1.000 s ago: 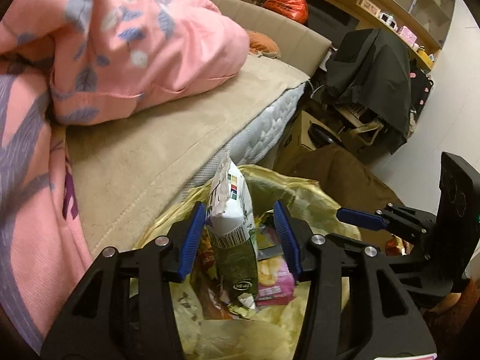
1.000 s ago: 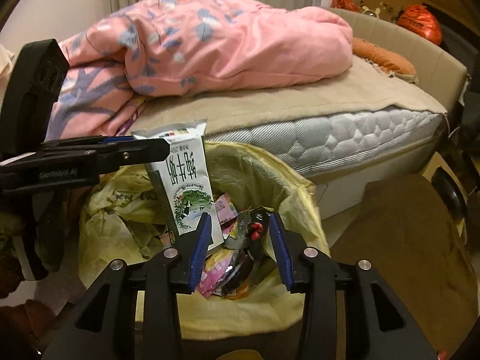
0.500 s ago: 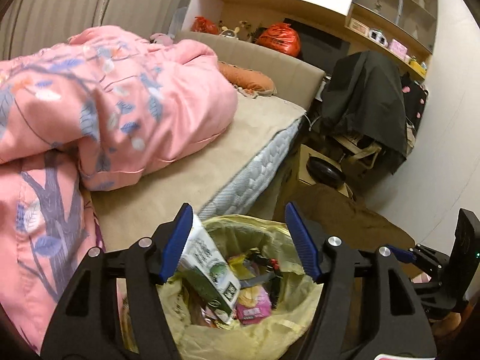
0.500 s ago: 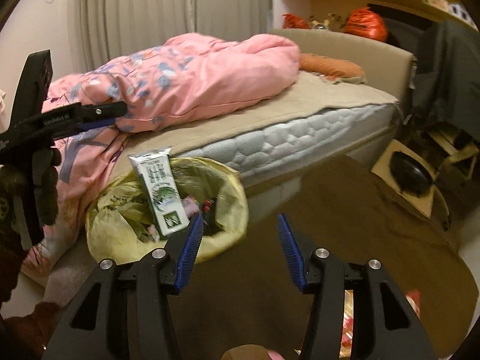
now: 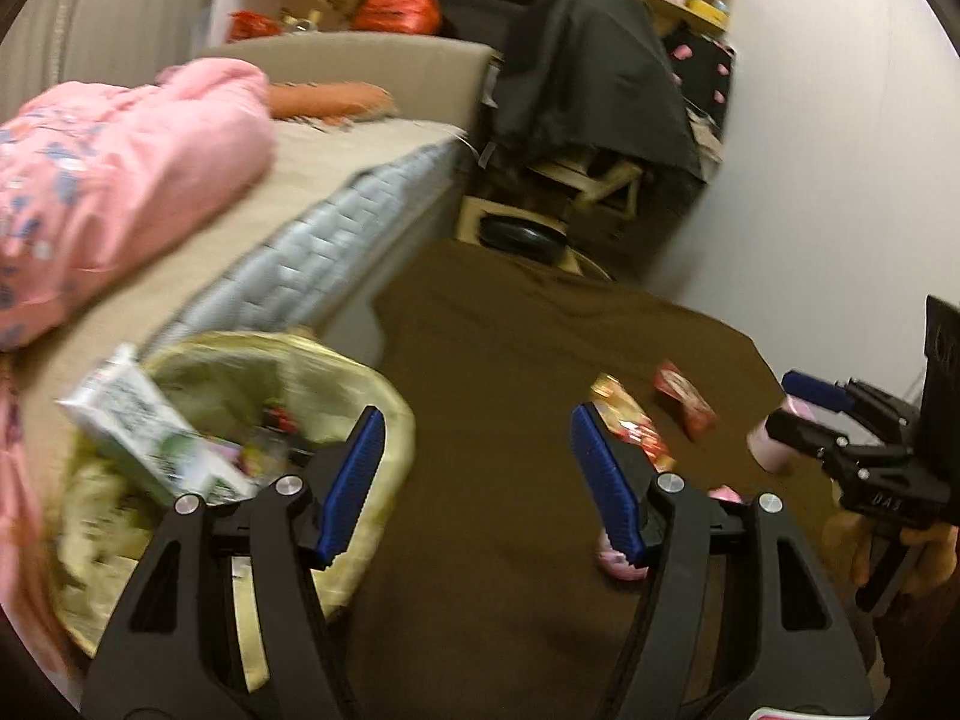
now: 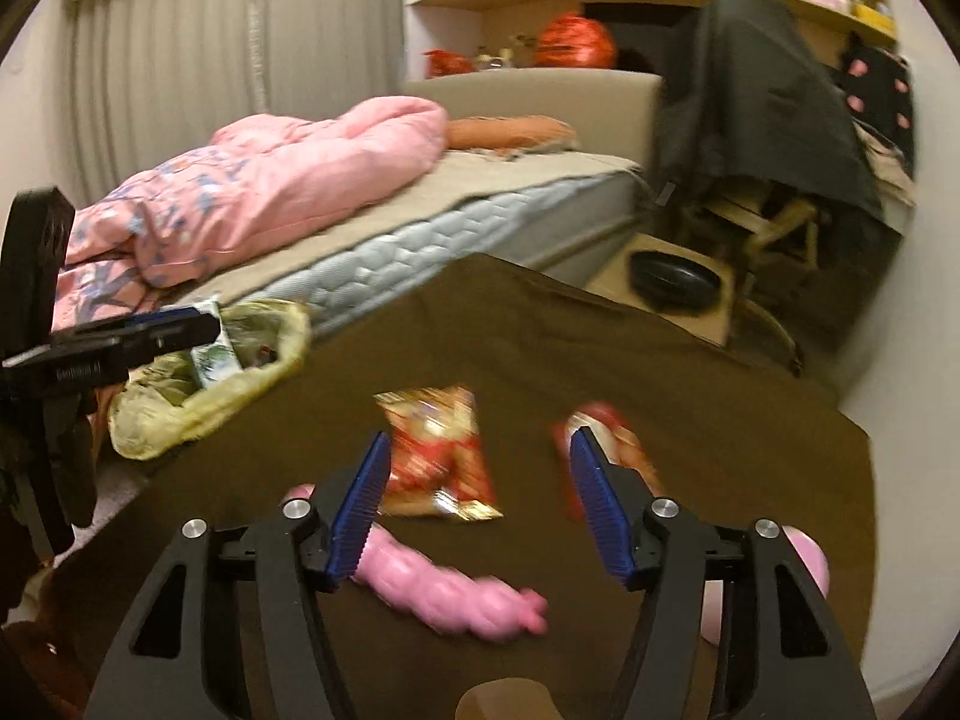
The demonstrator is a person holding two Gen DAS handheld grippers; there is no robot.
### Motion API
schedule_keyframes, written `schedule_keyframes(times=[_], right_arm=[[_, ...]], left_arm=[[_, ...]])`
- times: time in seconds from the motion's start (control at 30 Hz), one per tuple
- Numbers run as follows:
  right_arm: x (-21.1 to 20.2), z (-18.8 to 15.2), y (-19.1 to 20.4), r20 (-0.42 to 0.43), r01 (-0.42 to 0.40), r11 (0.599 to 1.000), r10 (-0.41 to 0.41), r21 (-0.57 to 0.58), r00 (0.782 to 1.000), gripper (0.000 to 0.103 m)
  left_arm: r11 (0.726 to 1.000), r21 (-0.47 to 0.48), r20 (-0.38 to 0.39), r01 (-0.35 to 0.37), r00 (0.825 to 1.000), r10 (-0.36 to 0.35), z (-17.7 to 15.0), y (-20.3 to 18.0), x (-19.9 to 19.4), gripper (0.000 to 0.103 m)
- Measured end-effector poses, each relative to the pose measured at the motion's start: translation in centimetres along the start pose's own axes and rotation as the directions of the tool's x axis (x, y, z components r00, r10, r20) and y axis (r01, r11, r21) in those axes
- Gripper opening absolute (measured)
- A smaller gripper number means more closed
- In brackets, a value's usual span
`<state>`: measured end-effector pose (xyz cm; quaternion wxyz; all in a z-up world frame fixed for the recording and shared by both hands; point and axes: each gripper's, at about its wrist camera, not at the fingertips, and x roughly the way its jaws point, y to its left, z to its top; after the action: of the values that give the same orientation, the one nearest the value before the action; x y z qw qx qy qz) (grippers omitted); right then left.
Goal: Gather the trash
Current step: 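Move both tools back over the table toward the red wrappers, then grasp the red-gold wrapper with the left tool while the right tool grasps the red sausage stick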
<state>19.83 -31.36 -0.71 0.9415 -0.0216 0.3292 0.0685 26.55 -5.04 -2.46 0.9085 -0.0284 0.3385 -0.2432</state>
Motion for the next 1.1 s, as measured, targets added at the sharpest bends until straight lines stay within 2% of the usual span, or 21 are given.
schedule_keyframes(times=[0.1,0.2,0.3,0.47,0.53,0.67,0.77,0.83,0.97,1.0,1.1], right_arm=[[-0.8,-1.0,-1.5,-0.003,0.019,1.0,-0.018,0.013,1.0,0.065],[-0.7,-1.8,-2.5,-0.006,-0.001,0.999,0.001,0.033,1.0,0.066],[0.3,-2.6,-2.8,-0.064,-0.025,0.999,0.028,0.044,0.998,0.066],[2.0,-3.6,-2.3,-0.1,-0.042,0.999,0.043,0.009,0.994,0.066],[2.2,-3.9,-2.1,-0.089,-0.051,0.999,0.053,0.02,0.995,0.066],[3.1,-4.3,-2.4,-0.092,-0.008,0.999,0.012,0.036,0.996,0.066],[4.3,-3.7,-2.6,-0.098,-0.022,0.998,0.027,0.051,0.995,0.066],[5.5,-3.0,-2.9,-0.105,-0.013,0.999,0.019,0.053,0.994,0.066],[8.4,-1.3,-4.7,-0.116,-0.001,0.996,0.011,0.084,0.993,0.066],[9.1,-0.9,-5.2,-0.123,0.008,0.996,0.003,0.089,0.992,0.066],[11.1,-0.3,-6.1,-0.165,0.022,0.995,-0.006,0.094,0.986,0.066]], left_arm=[[1.0,0.012,-0.026,0.028,0.999,-0.028,-0.4,-1.9,1.3,0.061],[0.999,0.038,-0.042,0.038,0.998,-0.036,-0.6,-3.6,2.1,0.061],[0.998,0.058,-0.048,0.031,0.998,-0.028,-0.7,-4.6,2.6,0.061],[0.998,0.066,-0.06,0.015,0.998,-0.011,-0.9,-4.8,3.2,0.061],[0.998,0.065,-0.07,0.013,0.998,-0.008,-1.1,-4.8,3.5,0.062],[0.999,0.035,-0.091,0.022,0.996,-0.018,-1.8,-4.2,4.4,0.062],[0.999,-0.002,-0.093,0.04,0.995,-0.04,-2.0,-3.7,4.9,0.063],[0.999,-0.021,-0.091,0.047,0.995,-0.049,-2.0,-3.5,5.1,0.064],[0.996,-0.043,-0.123,0.074,0.989,-0.079,-1.9,-2.9,5.6,0.075],[0.996,-0.047,-0.131,0.081,0.988,-0.087,-1.9,-2.7,5.7,0.08],[0.993,-0.072,-0.158,0.096,0.982,-0.106,-2.1,-2.3,6.1,0.084]])
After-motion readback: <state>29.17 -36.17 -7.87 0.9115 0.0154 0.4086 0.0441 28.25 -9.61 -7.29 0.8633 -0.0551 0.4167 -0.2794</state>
